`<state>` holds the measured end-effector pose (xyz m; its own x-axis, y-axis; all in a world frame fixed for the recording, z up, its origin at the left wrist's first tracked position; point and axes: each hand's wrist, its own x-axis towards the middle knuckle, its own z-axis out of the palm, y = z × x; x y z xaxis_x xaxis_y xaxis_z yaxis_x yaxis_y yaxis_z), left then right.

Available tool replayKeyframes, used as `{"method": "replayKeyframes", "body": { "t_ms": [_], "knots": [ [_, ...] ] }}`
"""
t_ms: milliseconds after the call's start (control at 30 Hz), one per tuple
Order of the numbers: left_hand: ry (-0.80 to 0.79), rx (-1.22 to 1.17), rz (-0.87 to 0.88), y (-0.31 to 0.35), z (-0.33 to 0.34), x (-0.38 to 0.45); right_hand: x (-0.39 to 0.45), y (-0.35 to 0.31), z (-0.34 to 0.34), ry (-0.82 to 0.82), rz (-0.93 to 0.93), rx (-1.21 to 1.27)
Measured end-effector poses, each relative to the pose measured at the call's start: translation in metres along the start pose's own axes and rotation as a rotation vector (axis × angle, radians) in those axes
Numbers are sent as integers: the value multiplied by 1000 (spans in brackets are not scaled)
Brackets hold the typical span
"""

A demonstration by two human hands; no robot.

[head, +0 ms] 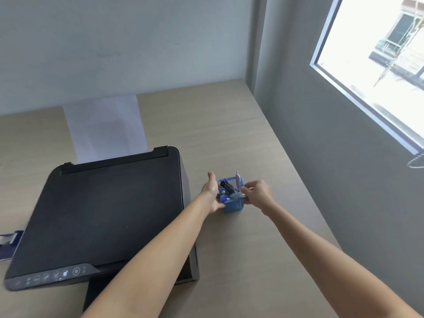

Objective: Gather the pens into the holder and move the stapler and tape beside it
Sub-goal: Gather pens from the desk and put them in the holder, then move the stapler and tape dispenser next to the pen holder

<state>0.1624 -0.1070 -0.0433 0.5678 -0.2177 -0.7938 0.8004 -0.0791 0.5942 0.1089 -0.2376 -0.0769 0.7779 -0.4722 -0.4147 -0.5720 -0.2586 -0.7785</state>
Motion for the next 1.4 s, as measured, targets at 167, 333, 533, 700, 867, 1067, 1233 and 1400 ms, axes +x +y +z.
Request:
{"method": "replayKeyframes", "body": {
  "t_ms": [167, 333, 533, 700, 867, 1067, 1233, 1400],
  "knots": [
    [48, 17, 14, 12, -3, 11, 7, -10, 5, -10, 23, 10],
    [81, 66, 53, 20, -13, -2, -4, -22, 0, 31, -19, -173],
    [-19, 160, 222, 41, -34, -48, -34, -69, -3, 166, -218, -177],
    [-136, 185, 441, 52, -83, -130, -73, -124, 25, 139, -427, -230],
    [-22, 174, 598, 35, -183, -185, -126, -174, 100, -16, -557, -253],
    [292, 172, 636, -17, -353, -218, -191, -218, 226, -218, -672, -257],
    [612, 430, 594, -82, -491, -225, -230, -243, 322, -374, -686, -252],
    [646, 907, 146, -157, -602, -215, -249, -259, 422, -486, -511, -317]
  ]
}}
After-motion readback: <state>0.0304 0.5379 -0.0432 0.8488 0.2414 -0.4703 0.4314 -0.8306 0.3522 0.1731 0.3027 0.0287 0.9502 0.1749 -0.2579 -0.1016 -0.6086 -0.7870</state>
